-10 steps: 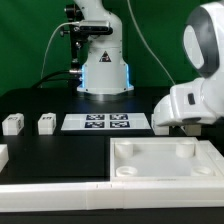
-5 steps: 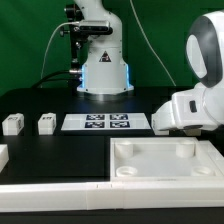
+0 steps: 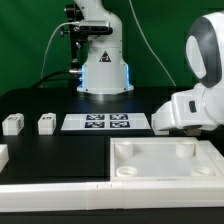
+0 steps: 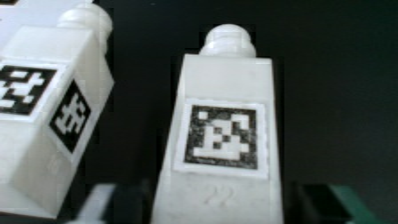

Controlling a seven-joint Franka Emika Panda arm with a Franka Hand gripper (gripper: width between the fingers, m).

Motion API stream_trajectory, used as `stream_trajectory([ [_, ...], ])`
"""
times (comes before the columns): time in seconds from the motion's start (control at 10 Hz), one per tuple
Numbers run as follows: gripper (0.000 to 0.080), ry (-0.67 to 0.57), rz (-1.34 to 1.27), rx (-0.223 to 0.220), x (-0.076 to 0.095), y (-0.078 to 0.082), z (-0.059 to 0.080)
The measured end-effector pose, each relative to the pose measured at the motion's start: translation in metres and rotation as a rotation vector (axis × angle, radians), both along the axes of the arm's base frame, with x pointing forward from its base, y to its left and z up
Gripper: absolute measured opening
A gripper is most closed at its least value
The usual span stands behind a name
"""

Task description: Assemble one leg

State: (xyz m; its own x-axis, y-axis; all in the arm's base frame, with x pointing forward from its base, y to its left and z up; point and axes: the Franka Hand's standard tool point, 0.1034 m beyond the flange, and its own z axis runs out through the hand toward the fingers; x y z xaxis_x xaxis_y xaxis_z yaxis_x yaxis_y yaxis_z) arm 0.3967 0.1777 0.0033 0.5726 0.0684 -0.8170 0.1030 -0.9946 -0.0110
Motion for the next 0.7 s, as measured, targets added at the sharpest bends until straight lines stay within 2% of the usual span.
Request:
stream_trajectory([
  [0.1,0.0292,0.000,-0.001,-0.002,0.0000,0.0000,0.0001],
  [0.5,0.0293,0.000,-0.004,-0.006,0.0000,0.0001,0.0002],
  [0.7,0.0293,-0.016,-0.015,-0.028,0.0039,0.0009,0.0087],
])
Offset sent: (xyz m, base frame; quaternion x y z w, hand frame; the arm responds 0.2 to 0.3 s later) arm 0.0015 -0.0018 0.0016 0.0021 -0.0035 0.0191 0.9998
